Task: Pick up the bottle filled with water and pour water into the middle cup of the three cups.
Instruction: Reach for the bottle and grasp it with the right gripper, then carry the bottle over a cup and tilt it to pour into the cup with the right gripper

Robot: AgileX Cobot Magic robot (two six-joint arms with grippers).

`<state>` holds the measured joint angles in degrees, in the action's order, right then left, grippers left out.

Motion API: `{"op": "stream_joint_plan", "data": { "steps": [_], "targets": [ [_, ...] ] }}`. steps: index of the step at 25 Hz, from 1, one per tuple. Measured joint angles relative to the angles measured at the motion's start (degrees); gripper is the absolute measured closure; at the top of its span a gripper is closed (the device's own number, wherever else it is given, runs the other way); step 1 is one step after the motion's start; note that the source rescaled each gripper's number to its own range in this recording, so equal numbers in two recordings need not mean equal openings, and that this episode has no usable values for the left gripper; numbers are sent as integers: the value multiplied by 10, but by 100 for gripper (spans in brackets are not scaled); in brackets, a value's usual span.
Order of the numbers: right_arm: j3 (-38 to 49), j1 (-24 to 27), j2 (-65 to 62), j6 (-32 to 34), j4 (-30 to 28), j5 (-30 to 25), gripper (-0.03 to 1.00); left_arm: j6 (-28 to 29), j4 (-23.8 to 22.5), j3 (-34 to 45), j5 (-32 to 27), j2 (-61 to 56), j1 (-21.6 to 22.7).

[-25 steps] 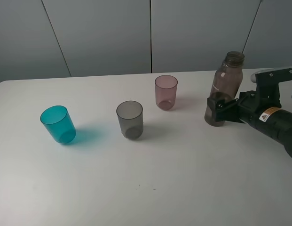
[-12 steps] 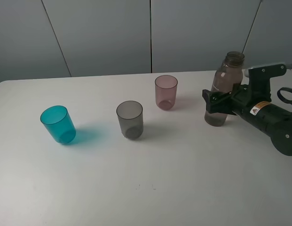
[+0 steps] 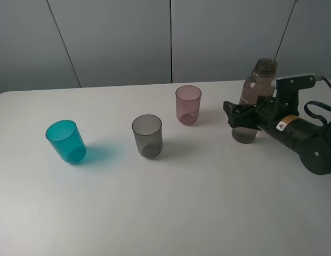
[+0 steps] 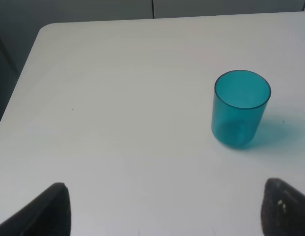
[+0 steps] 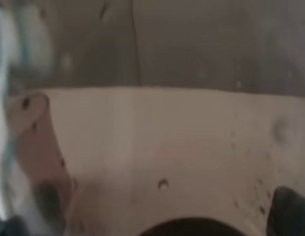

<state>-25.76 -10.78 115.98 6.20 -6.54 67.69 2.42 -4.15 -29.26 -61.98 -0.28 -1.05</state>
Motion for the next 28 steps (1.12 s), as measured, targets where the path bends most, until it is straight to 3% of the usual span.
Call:
{"op": "stream_joint_plan", "data": {
  "steps": [4,7,8,10,28],
  "targets": [
    [0,0,0,4,0,3,10,0,0,0,0,0,0],
    [0,0,0,4,0,3,27,0,0,0,0,0,0],
    [0,0,0,4,0,3,42,0,0,0,0,0,0],
    [0,0,0,4,1,3,91,0,0,0,0,0,0],
    [0,0,-6,9,-7,-3,93,1,0,0,0,0,0]
  ]
}}
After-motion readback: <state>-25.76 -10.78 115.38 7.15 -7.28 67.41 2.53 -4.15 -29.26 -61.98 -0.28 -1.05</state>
